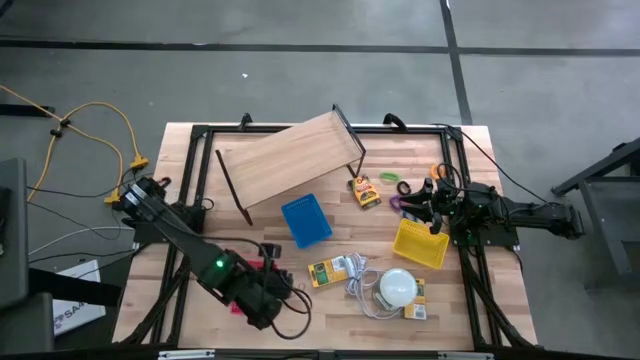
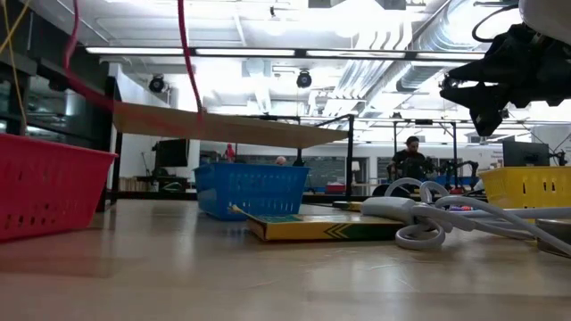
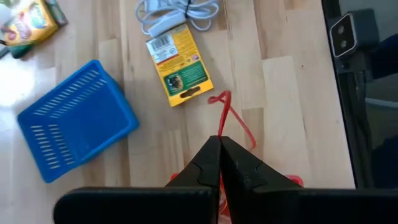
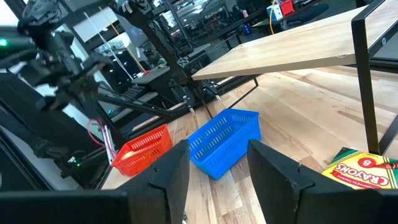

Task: Pick & Place Office Desk Supplies
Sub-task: Put the red rubber band into the red bin

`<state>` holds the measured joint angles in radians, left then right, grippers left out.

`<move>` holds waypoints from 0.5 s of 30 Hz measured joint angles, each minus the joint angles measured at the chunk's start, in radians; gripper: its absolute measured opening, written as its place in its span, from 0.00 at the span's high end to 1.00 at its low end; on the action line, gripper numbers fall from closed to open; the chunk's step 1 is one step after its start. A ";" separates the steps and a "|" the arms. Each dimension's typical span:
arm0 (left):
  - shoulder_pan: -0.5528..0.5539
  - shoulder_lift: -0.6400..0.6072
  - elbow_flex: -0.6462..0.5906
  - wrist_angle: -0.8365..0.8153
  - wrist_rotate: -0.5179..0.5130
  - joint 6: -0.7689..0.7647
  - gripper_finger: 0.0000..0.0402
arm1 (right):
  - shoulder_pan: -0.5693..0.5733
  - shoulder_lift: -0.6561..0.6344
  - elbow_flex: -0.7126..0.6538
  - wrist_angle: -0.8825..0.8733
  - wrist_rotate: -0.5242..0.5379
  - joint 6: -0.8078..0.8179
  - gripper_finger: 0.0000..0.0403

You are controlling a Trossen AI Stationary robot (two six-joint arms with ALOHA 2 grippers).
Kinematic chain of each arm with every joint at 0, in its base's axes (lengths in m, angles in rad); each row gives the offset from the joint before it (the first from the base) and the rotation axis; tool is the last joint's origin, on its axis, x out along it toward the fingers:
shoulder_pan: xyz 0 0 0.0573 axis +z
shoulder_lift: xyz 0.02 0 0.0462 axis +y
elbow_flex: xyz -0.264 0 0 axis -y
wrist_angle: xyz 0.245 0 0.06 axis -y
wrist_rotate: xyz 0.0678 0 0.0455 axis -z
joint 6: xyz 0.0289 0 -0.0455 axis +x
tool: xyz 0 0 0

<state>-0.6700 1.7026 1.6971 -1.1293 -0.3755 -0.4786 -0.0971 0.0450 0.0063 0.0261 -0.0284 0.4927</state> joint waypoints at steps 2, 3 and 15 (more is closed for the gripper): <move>0.001 -0.014 0.000 -0.009 -0.004 0.000 1.00 | 0.000 0.000 0.000 0.000 0.000 0.000 0.63; 0.001 -0.017 0.000 -0.011 -0.004 0.000 1.00 | 0.000 0.000 0.000 0.000 0.000 0.000 0.63; -0.002 -0.019 0.000 -0.070 -0.004 -0.050 1.00 | 0.000 0.000 0.000 0.000 0.000 0.000 0.63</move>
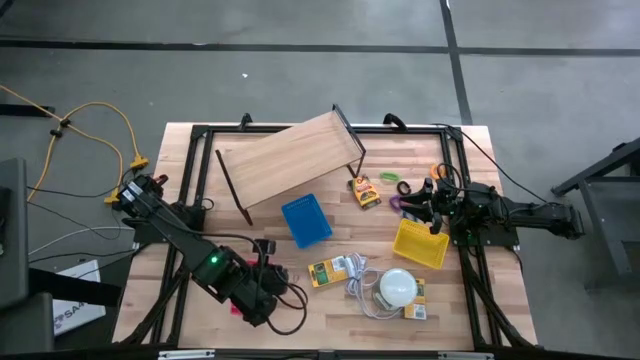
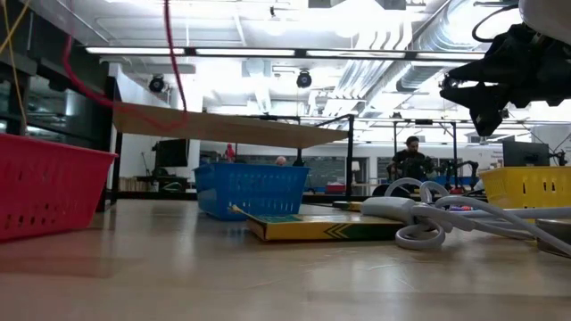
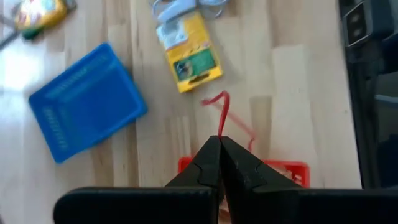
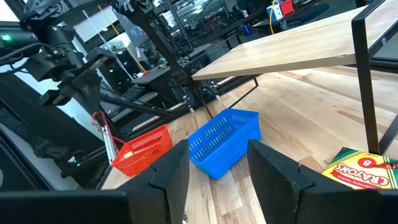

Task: Pick & Place Office Desk Supplies
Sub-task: Put the red rubber band into the red bin

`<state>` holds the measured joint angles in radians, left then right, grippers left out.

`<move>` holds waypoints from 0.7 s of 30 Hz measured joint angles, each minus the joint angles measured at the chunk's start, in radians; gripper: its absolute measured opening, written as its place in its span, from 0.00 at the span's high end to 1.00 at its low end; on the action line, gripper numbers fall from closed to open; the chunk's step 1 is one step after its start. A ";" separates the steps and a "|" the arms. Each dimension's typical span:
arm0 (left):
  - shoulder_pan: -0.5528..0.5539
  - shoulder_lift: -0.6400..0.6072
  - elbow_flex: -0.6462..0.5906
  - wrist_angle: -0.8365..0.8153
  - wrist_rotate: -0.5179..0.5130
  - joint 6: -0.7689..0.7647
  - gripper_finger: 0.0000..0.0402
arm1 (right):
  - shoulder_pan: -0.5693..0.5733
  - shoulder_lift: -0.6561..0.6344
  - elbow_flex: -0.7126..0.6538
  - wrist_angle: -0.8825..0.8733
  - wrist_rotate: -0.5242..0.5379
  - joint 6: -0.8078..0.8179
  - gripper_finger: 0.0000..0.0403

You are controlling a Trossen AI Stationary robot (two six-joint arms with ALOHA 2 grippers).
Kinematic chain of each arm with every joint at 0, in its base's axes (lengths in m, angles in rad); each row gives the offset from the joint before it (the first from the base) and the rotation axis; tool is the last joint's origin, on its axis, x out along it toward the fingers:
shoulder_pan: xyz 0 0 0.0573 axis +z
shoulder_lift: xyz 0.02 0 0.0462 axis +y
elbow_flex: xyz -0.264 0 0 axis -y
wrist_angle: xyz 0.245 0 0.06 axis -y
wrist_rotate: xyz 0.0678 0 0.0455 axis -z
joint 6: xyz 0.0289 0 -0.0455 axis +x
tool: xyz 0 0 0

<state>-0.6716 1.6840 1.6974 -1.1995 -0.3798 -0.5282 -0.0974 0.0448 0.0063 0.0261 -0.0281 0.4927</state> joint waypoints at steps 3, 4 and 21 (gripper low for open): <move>-0.001 0.000 0.000 -0.058 0.000 -0.064 1.00 | 0.000 0.000 0.000 0.000 0.000 0.000 0.63; -0.003 0.000 0.000 -0.077 0.000 -0.085 1.00 | 0.000 0.000 0.000 0.000 0.000 0.000 0.63; -0.141 0.000 0.000 -0.319 0.011 -0.393 1.00 | 0.000 0.000 0.000 0.000 0.000 0.000 0.63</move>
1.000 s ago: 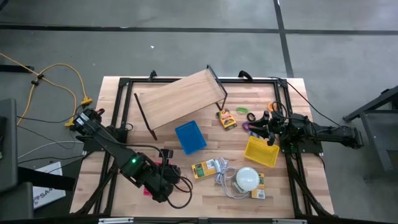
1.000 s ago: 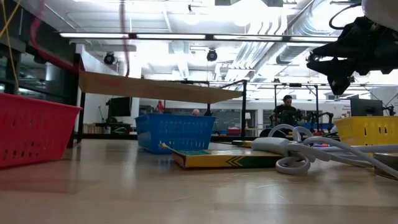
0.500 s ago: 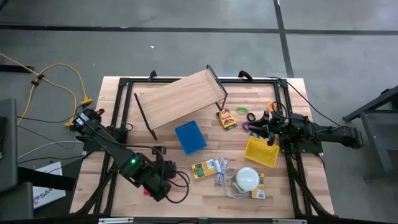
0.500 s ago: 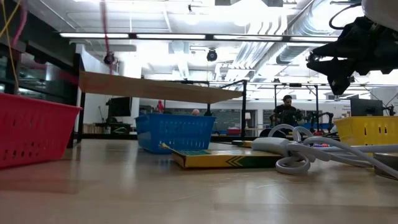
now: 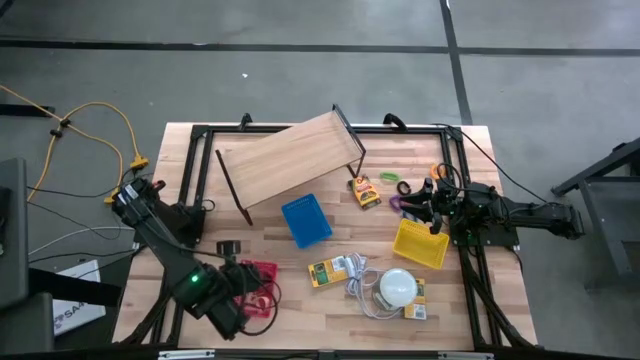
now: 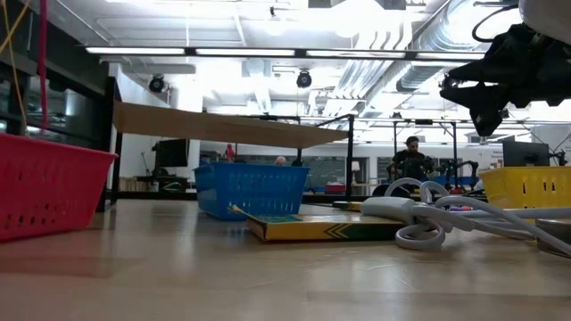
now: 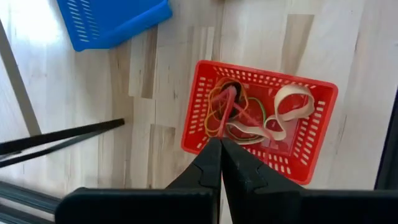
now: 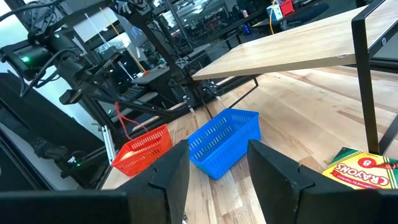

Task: Pick & Place Office Desk Supplies
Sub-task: Put the red rubber band into the red bin

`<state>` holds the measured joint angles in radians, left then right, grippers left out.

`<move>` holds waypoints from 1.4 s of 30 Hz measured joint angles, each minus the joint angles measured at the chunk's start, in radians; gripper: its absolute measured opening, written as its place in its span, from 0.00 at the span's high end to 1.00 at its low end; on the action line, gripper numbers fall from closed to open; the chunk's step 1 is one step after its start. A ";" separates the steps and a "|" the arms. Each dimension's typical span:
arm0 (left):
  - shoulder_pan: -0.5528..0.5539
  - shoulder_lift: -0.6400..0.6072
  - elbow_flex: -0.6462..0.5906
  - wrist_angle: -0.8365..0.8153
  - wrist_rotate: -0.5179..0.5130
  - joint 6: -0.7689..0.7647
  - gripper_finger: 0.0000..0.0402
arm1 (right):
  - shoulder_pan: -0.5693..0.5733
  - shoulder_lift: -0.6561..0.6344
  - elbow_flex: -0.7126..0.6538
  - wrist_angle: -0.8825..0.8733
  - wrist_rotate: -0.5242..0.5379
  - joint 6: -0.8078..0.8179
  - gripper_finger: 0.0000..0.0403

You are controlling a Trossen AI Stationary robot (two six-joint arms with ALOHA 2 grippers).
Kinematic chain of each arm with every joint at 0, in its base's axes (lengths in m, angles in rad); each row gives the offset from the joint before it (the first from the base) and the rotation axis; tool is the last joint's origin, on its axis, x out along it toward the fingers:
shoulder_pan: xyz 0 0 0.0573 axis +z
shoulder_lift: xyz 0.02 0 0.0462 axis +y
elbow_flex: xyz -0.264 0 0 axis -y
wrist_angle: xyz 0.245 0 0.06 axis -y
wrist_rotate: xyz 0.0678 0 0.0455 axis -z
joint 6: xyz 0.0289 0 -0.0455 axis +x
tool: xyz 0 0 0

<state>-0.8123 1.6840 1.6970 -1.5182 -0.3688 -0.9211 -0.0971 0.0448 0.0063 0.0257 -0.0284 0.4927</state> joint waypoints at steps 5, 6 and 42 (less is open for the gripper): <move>-0.008 0.000 0.000 0.000 -0.001 -0.022 1.00 | 0.000 0.000 0.000 0.000 0.000 0.000 0.63; -0.008 0.004 0.000 0.000 -0.001 -0.025 1.00 | 0.000 0.000 0.000 0.000 0.000 0.000 0.63; 0.001 0.292 -0.006 0.037 0.085 -0.053 1.00 | 0.000 0.000 0.000 0.000 0.000 0.000 0.63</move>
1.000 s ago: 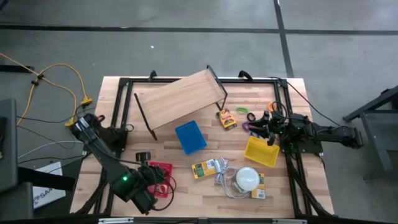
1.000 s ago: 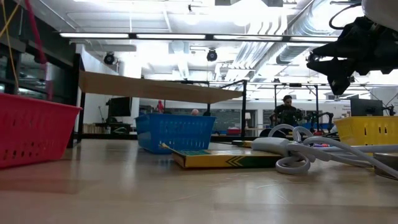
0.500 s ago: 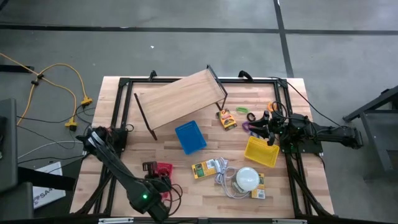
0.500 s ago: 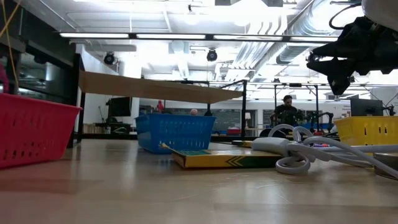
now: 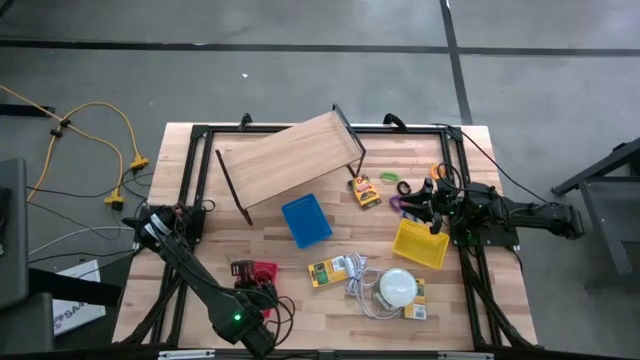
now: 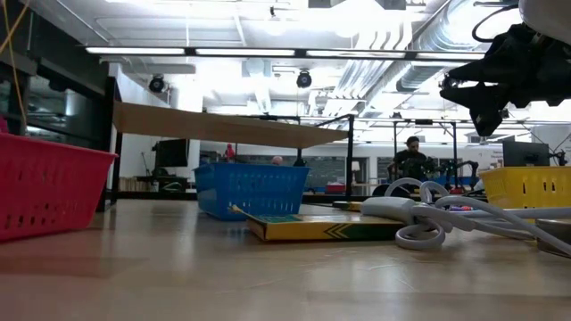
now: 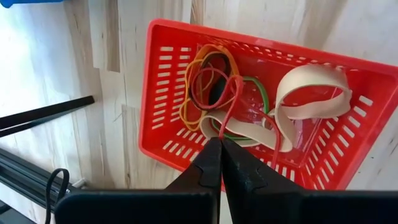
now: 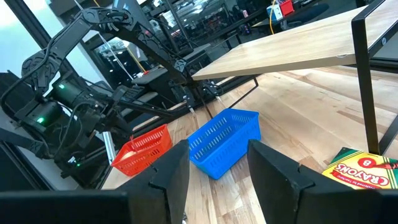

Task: Pick & Place Office Desk Supplies
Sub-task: Put the red rubber band into the red bin, then put the yellow pack of crayon into the blue bin

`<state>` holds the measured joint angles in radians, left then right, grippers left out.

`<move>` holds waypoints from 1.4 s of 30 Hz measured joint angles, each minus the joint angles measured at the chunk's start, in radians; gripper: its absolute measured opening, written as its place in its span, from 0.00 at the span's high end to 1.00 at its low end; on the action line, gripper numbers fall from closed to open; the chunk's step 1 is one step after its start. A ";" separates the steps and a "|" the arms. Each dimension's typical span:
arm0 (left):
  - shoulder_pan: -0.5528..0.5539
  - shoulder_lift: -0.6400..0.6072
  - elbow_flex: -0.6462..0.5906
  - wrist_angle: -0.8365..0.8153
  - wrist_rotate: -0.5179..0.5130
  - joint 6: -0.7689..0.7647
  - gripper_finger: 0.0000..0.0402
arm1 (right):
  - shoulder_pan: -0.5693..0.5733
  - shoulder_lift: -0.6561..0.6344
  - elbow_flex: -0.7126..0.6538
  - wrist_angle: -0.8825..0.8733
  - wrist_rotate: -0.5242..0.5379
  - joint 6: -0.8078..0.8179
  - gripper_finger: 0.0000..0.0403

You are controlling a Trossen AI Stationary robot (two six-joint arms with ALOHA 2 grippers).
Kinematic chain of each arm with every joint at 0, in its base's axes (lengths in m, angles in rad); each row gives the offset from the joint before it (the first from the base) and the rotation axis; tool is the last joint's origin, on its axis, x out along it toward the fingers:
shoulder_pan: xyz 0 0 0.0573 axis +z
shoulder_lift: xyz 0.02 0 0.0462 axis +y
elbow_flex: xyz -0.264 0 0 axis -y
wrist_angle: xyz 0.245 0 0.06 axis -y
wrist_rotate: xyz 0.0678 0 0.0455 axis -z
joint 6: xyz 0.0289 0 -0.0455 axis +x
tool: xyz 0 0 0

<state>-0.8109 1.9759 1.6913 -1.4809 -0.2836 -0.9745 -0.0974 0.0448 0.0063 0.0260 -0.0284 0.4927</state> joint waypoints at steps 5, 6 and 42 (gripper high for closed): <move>0.004 0.000 0.000 0.000 0.001 0.009 0.94 | 0.000 0.000 0.000 0.000 0.000 0.000 0.63; 0.005 0.000 0.000 0.001 0.001 0.013 0.92 | 0.000 0.000 0.000 0.000 0.000 0.000 0.63; 0.010 -0.001 0.000 0.000 -0.007 0.017 0.83 | 0.000 0.000 0.000 0.000 0.000 0.000 0.63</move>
<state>-0.8005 1.9751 1.6917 -1.4807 -0.2904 -0.9577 -0.0971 0.0448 0.0063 0.0259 -0.0280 0.4927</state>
